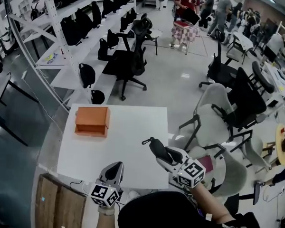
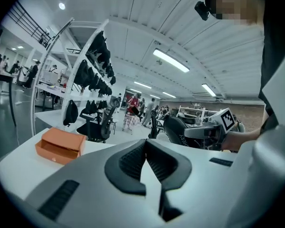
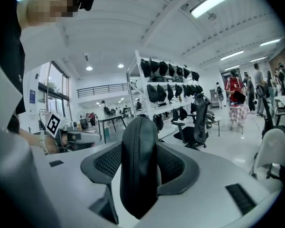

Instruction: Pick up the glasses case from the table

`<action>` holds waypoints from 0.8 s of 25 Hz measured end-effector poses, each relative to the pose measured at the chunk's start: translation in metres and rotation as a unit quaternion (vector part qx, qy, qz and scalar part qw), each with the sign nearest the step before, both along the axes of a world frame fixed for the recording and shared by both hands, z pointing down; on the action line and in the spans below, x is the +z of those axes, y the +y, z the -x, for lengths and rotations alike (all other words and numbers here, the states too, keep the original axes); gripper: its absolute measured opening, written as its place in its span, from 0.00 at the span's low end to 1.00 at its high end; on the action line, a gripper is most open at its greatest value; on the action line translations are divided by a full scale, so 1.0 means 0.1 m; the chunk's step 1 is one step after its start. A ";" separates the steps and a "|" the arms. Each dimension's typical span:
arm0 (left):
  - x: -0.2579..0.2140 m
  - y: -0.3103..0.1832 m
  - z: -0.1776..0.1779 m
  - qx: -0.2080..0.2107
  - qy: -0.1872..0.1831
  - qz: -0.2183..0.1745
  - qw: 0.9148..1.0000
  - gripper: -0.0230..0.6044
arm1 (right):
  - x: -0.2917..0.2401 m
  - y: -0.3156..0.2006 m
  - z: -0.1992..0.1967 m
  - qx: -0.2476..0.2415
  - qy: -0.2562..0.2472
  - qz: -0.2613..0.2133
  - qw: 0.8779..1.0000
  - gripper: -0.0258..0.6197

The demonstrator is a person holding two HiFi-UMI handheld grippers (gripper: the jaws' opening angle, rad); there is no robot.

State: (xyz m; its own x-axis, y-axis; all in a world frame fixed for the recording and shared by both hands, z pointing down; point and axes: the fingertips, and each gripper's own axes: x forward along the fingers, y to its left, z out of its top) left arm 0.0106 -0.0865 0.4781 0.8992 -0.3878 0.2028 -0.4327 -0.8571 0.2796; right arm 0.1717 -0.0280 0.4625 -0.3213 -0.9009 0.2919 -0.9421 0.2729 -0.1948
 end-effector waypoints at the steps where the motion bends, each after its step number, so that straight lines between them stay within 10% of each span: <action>1: -0.02 -0.01 -0.03 0.007 0.002 -0.002 1.000 0.07 | -0.03 0.04 -0.03 0.009 -0.002 -0.003 1.000 0.43; 20: -0.14 0.09 -0.21 0.063 0.005 -0.007 0.998 0.07 | -0.14 0.36 -0.12 0.063 -0.022 -0.034 0.997 0.43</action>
State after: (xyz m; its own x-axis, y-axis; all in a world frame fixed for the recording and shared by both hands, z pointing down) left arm 0.0317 -0.0771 0.4644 0.9428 -0.2742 0.1897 -0.3187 -0.9082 0.2711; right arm 0.1835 0.0083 0.4486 -0.2150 -0.9523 0.2166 -0.9608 0.1665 -0.2217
